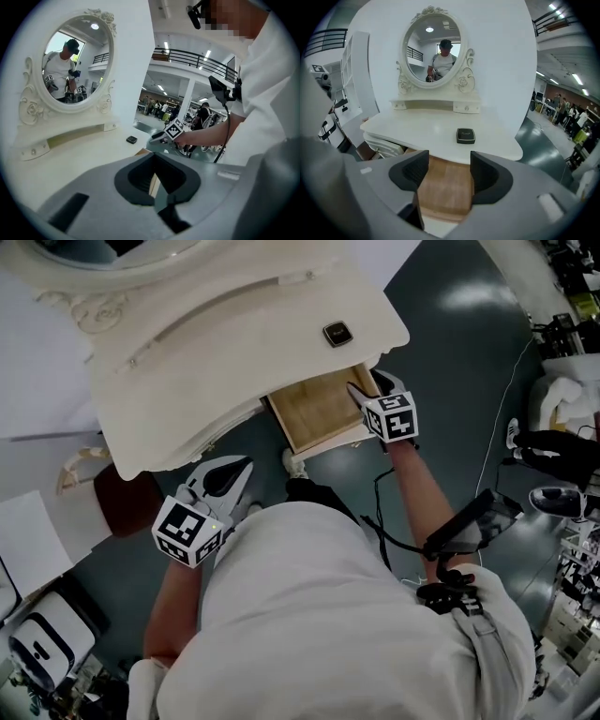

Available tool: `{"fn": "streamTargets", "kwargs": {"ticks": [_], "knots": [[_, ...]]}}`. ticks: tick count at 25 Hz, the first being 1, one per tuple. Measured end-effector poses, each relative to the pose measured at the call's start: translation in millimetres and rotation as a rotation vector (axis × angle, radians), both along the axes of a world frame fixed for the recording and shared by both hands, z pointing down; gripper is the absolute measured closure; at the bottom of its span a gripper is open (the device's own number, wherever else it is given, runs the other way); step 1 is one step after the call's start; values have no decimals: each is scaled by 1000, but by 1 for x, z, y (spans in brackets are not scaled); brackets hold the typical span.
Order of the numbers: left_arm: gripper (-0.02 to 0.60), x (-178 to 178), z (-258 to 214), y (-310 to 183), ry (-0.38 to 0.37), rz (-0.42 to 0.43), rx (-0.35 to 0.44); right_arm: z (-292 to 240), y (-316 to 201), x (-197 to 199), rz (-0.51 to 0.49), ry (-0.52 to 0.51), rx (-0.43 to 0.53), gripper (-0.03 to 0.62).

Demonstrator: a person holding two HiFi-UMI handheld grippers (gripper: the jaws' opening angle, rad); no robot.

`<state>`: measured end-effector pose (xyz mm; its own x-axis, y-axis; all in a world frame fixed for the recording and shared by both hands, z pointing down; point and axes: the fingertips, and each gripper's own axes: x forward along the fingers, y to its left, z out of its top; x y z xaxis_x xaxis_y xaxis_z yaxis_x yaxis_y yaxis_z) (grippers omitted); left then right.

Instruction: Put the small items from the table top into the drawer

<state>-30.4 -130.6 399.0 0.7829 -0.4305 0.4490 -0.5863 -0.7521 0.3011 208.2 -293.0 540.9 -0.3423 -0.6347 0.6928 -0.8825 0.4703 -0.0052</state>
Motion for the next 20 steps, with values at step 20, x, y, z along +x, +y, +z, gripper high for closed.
{"fn": "streamTargets", "kwargs": {"ticks": [20], "knots": [[580, -4, 15, -35, -82, -236, -54, 78, -144, -20, -50, -35, -86, 206]]}}
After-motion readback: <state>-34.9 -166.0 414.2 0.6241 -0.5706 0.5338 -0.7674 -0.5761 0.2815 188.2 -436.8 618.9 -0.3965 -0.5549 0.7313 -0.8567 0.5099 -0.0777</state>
